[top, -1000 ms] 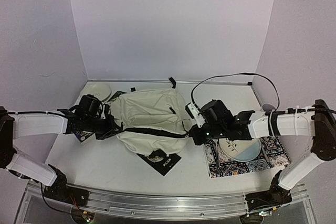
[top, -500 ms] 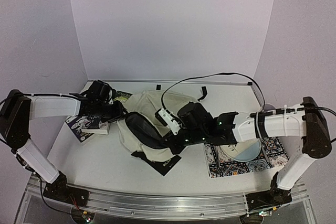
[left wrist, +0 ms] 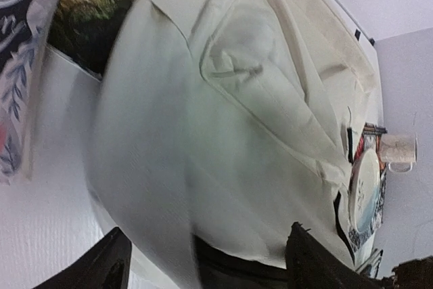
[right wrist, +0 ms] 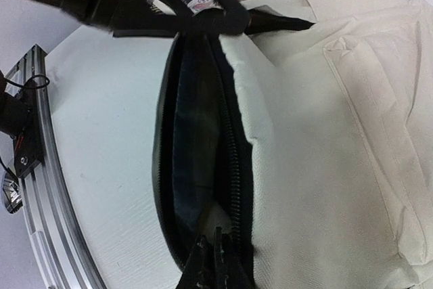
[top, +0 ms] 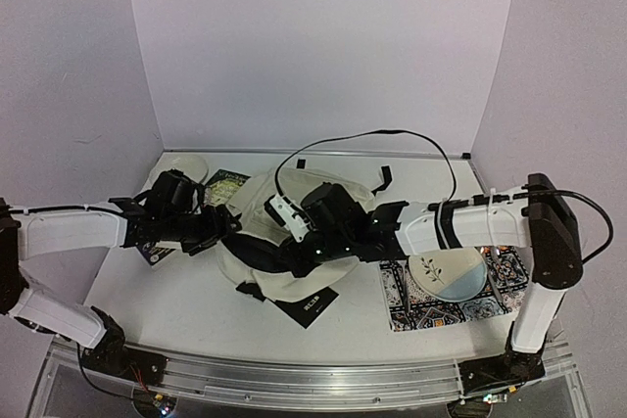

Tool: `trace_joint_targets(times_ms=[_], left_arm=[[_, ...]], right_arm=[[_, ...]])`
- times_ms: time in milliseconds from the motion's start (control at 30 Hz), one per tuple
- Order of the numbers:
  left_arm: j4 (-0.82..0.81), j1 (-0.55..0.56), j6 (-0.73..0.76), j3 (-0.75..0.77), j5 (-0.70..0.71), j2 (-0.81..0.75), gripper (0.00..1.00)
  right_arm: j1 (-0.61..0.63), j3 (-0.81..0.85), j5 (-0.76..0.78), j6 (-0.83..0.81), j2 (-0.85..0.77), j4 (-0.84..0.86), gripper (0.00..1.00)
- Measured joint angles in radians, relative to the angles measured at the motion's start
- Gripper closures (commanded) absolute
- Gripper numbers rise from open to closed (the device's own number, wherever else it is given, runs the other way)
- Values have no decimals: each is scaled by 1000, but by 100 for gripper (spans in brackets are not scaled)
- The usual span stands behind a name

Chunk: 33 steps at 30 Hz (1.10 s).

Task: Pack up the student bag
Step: Unzip the largest pocket of the student bag, then hold the largest pocket of the student bag.

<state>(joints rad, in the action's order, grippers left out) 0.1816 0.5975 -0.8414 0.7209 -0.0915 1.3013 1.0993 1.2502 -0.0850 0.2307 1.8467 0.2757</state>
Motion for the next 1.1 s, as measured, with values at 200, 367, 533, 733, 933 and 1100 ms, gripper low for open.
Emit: trace_joint_targets(times_ms=[200,367,533,733,933,1100], left_arm=[[50,86,-91,-46,39,-99,15],[62,137,-168,-56,61,-140,13],[15,218,-233,-62,67,-105,11],[-94,253,-302,-84,69,-39,12],[-202,282,-342,-84,68,42,45],[-236,288,-346,-88,84,60,92]], right_arm=[[0,17,-17,2,12,5,100],[0,17,-24,3,13,8,100],[0,18,-32,4,17,9,100],[0,20,-38,6,22,10,100],[0,20,-39,6,22,10,100],[0,-2,-5,0,21,24,100]])
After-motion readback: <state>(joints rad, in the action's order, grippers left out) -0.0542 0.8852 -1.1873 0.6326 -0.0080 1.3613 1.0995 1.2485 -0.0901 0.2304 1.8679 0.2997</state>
